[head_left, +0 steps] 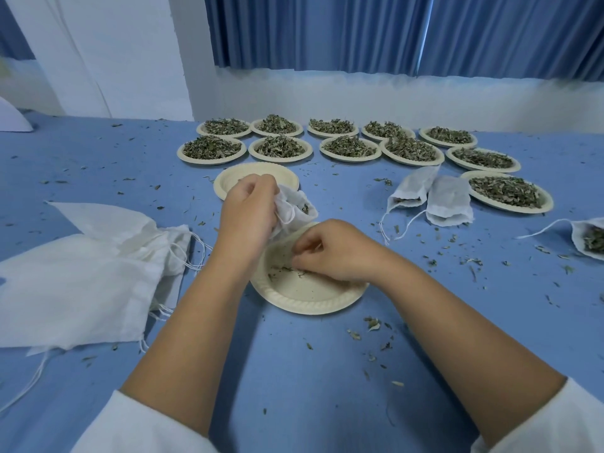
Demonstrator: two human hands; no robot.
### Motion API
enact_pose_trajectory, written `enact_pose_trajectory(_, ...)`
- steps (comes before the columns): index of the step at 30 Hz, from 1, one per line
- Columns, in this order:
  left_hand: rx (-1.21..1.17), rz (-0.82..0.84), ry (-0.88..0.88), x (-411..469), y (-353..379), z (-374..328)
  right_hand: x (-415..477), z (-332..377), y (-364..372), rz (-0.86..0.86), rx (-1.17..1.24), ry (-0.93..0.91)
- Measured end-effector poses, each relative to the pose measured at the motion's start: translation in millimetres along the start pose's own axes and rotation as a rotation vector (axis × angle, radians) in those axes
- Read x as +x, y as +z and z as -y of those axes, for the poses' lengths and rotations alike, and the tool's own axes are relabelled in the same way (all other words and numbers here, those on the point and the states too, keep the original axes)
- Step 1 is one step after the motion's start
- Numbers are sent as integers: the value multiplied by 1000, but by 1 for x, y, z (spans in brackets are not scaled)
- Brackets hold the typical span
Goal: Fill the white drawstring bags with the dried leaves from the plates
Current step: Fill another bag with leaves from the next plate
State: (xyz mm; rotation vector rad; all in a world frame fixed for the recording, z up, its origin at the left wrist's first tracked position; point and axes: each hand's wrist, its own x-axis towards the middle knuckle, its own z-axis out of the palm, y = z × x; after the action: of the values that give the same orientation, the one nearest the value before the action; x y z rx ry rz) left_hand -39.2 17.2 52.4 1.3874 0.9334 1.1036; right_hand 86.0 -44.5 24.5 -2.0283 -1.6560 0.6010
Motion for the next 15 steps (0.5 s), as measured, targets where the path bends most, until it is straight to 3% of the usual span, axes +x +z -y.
enact_pose_trajectory(5, -32, 41, 9, -3, 2, -2, -3, 9, 17, -31, -68, -166)
enact_pose_trajectory(9, 7, 19, 23, -2, 1, 0, -3, 12, 17, 6, -28, -174)
enact_pose_trajectory(15, 8, 6, 31, -4, 2, -5, -9, 4, -24, -34, 290, -95)
